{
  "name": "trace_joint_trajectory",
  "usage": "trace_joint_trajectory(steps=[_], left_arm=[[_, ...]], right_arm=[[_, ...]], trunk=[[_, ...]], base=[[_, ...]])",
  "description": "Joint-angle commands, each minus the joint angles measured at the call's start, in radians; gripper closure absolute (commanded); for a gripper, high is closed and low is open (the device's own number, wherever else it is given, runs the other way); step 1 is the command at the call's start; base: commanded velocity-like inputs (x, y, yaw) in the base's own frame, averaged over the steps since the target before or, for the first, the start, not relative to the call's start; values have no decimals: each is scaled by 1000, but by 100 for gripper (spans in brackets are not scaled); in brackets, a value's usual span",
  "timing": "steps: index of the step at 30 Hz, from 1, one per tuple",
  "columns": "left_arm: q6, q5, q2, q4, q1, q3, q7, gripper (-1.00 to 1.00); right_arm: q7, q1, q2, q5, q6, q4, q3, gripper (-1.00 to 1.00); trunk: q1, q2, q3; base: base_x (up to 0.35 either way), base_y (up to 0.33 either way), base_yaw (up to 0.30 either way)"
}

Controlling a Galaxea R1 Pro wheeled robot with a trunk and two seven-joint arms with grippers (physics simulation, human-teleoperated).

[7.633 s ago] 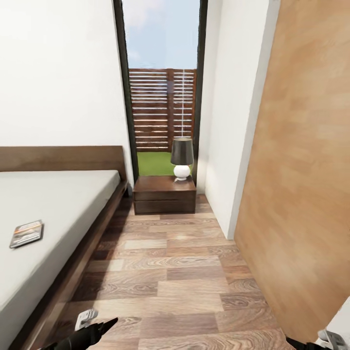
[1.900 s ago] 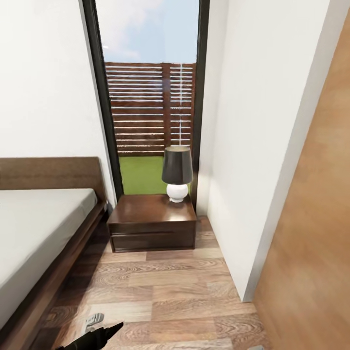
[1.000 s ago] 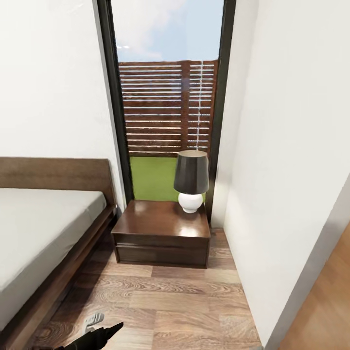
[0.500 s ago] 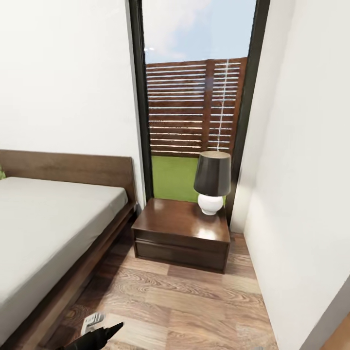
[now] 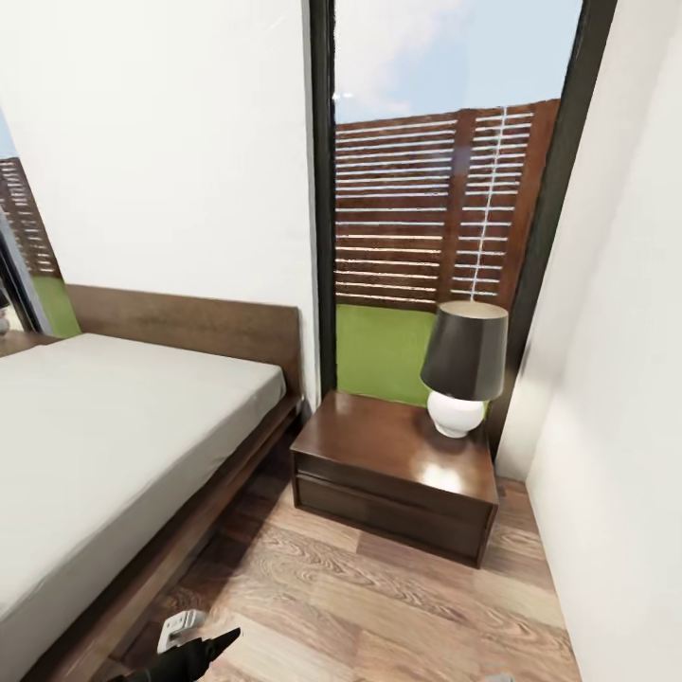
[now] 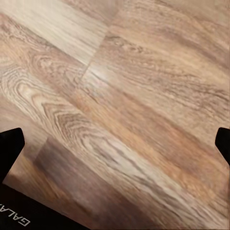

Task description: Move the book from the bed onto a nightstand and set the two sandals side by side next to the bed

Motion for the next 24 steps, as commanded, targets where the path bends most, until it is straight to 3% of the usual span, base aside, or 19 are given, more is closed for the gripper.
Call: trace_joint_trajectory(steps=[1, 7, 24], left_arm=[[-3, -5, 0, 1, -1, 4, -2, -100], [-3, -5, 0, 1, -1, 4, -2, -100], [-3, -5, 0, 1, -1, 4, -2, -100]], right_arm=[[4, 0, 0, 10, 2, -2, -6, -100], [5, 0, 0, 10, 2, -2, -6, -100], [5, 0, 0, 10, 2, -2, -6, -100]], trunk=[[0, 0, -1], [0, 0, -1], [0, 0, -1]], base=[[303, -86, 293], [213, -60, 292], [8, -2, 292]])
